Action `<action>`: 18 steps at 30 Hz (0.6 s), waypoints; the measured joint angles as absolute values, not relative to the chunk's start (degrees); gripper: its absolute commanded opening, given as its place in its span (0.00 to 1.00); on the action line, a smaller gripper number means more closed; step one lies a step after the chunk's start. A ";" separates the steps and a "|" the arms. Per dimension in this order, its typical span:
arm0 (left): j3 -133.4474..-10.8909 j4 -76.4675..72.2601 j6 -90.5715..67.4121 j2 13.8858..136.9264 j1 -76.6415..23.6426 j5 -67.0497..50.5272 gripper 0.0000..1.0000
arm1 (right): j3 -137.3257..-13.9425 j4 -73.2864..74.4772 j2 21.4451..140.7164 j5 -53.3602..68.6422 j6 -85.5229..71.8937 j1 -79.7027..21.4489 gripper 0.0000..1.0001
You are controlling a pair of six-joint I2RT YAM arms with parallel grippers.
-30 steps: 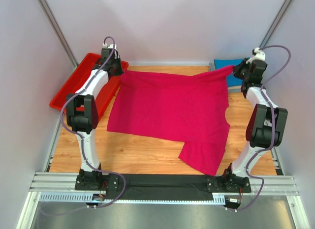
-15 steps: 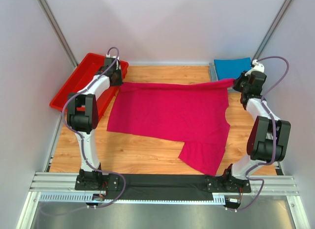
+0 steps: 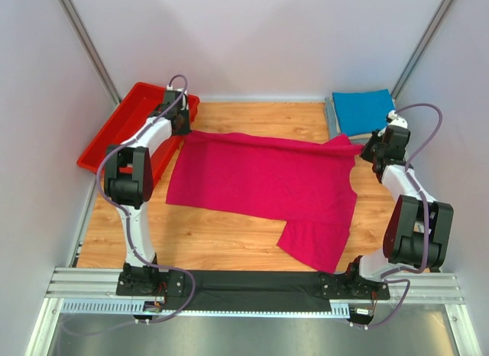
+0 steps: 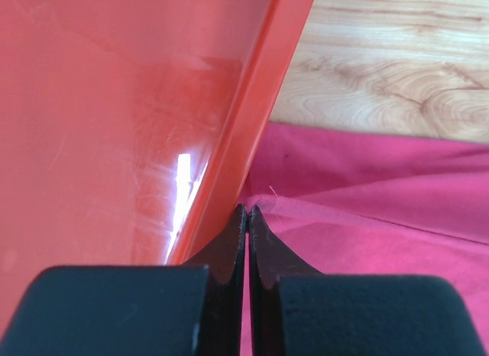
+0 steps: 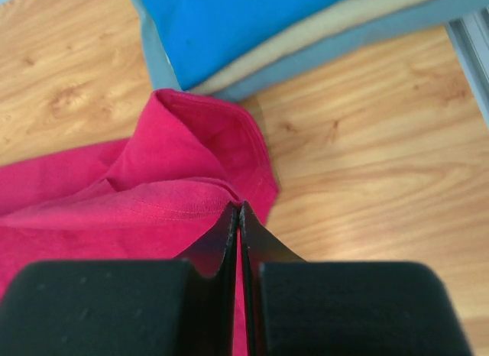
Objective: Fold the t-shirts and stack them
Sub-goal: Fold the tshirt
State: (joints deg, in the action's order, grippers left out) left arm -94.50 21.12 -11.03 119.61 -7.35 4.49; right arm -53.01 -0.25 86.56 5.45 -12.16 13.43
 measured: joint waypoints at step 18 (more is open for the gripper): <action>-91.64 23.68 -9.45 117.97 -10.00 11.11 0.00 | -52.53 18.65 84.97 3.92 -18.74 13.43 0.00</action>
State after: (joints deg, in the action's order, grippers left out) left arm -91.64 23.68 -9.45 117.97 -10.00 11.11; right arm -52.53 18.65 84.97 3.92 -18.74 13.43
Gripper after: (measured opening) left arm 0.006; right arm 0.006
